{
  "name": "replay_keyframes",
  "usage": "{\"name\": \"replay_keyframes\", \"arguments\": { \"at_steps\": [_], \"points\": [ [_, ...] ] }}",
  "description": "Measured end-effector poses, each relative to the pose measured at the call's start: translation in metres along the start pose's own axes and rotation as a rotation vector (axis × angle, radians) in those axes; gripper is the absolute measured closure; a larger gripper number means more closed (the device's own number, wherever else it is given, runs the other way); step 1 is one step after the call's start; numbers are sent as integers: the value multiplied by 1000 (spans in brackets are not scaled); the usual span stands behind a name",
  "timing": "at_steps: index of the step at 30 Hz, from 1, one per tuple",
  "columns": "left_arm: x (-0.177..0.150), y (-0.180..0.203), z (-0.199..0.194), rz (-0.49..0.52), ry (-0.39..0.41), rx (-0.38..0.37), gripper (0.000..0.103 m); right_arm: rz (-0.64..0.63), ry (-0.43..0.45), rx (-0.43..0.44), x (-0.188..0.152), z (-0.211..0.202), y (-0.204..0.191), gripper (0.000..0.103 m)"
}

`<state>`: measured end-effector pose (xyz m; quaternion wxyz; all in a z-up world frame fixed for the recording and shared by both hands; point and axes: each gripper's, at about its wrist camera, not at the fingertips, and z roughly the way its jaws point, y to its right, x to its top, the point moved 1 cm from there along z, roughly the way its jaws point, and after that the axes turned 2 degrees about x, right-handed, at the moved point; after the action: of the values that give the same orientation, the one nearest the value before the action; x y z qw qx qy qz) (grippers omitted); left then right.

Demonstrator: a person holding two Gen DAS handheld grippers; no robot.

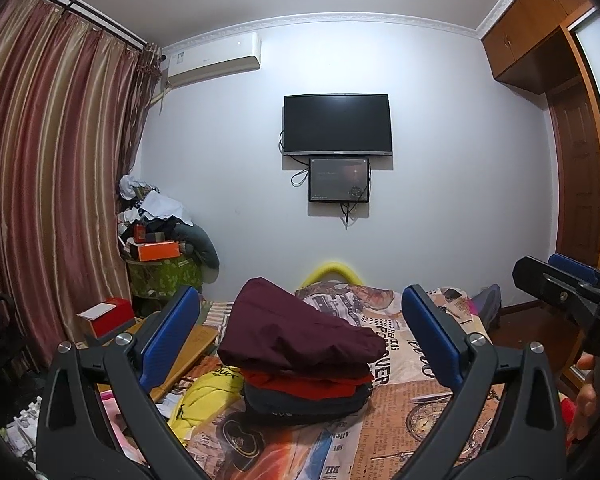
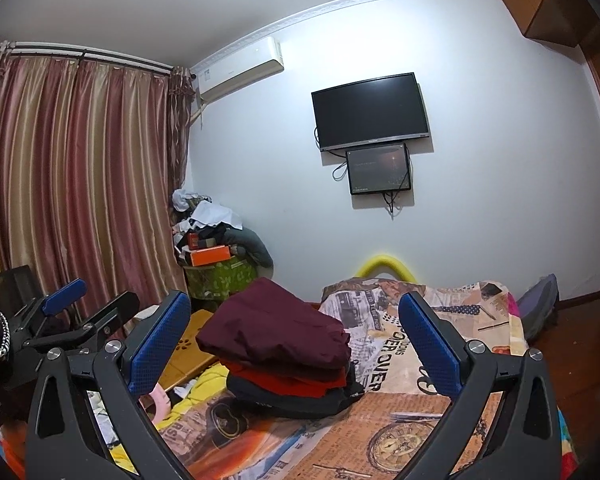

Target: Fold large clothes

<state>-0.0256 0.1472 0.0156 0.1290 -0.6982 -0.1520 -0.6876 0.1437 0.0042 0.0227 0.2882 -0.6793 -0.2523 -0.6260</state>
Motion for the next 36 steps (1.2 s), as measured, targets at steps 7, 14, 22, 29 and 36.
{"name": "replay_keyframes", "arguments": {
  "at_steps": [7, 14, 22, 29, 36],
  "points": [
    [1, -5, 2, -26, -4, -9, 1, -1, -4, 0, 3, 0, 0, 0],
    [0, -6, 4, -41, -13, -18, 1, 4, -15, -1, 4, 1, -3, 0],
    [0, -6, 8, -54, -29, -44, 1, 3, -17, -2, 2, 2, -3, 0],
    [-1, -4, 9, -67, -41, -71, 1, 9, -23, -2, 3, 2, -3, 0],
    [-2, -3, 11, -72, -50, -80, 1, 11, -25, -5, 2, 3, -1, 0]
  ]
}}
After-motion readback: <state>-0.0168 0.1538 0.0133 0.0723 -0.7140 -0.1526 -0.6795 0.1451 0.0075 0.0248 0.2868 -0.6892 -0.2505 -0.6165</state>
